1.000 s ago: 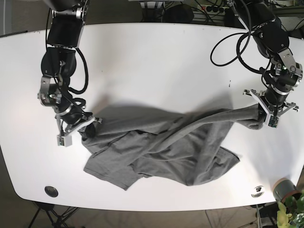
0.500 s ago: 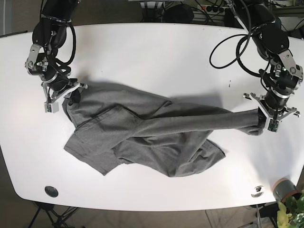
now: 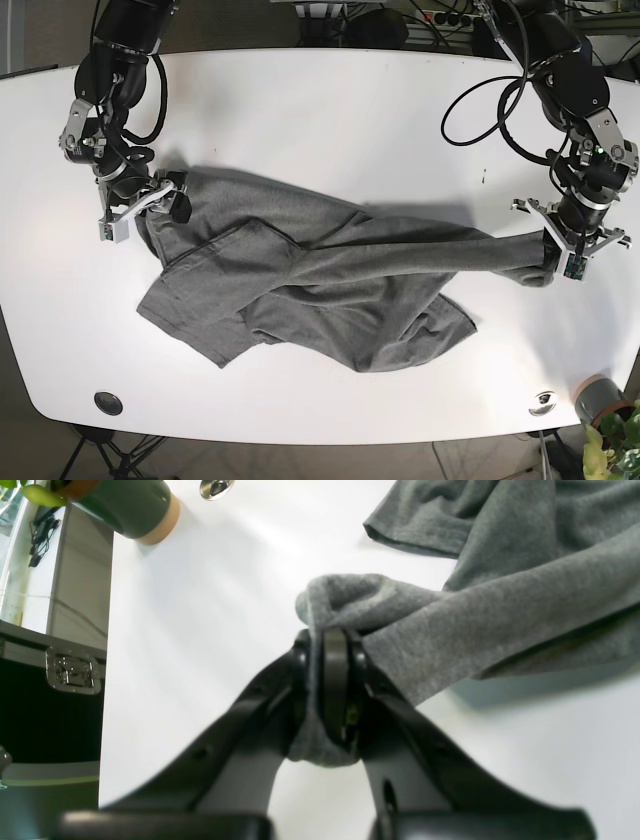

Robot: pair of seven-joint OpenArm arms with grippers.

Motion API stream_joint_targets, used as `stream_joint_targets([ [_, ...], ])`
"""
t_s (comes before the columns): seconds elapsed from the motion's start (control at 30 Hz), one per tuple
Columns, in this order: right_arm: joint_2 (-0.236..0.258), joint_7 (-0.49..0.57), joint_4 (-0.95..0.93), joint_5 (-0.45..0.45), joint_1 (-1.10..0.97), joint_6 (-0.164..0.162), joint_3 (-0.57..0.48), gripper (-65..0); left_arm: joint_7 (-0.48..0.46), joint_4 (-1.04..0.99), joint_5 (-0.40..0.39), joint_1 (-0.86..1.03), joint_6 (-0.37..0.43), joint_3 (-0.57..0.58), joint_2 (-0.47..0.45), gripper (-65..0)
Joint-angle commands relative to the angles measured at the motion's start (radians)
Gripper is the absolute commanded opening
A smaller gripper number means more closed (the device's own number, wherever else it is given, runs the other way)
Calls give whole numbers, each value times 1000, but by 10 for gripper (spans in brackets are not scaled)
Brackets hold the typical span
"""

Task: Fold the T-shirt properly
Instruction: 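Hold the grey shirt's edges with both grippers and lift slightly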

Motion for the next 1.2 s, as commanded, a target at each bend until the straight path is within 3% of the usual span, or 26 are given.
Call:
stream_joint_targets([
  [0.0, 10, 21, -50, 12, 45, 7, 3, -238, -21, 15, -11, -15, 5, -2, -13, -650],
  [0.27, 11, 19, -74, 12, 99, 7, -1, -277, -21, 15, -11, -13, 5, -4, -10, -650],
  [0.67, 10, 21, -221, 12, 165, 7, -1, -285, -21, 12, -11, -13, 5, -2, -10, -650],
  [0.73, 10, 21, -218, 12, 165, 7, -1, -330, -21, 12, -11, -13, 6, -2, -10, -650],
  [0.8, 10, 21, -218, 12, 165, 7, -1, -444, -21, 12, -11, -15, 8, -1, -10, -650],
  [0.87, 10, 21, -218, 12, 165, 7, -1, -610, -21, 4, -11, -15, 8, -1, -10, -650],
  [0.9, 10, 21, -217, 12, 163, 7, -1, -648, -23, -5, -11, -16, 8, -1, -10, -650],
  [0.97, 10, 21, -188, 12, 157, 7, 1, -601, -26, -31, -11, -16, 11, 1, -12, -650],
  [1.03, 10, 21, -131, 12, 139, 7, 1, -633, -26, -58, -11, -19, 11, -1, -12, -650],
  [1.17, 10, 18, -1, 13, 82, 7, 1, -628, -26, -72, -11, -19, 12, -1, -13, -650],
])
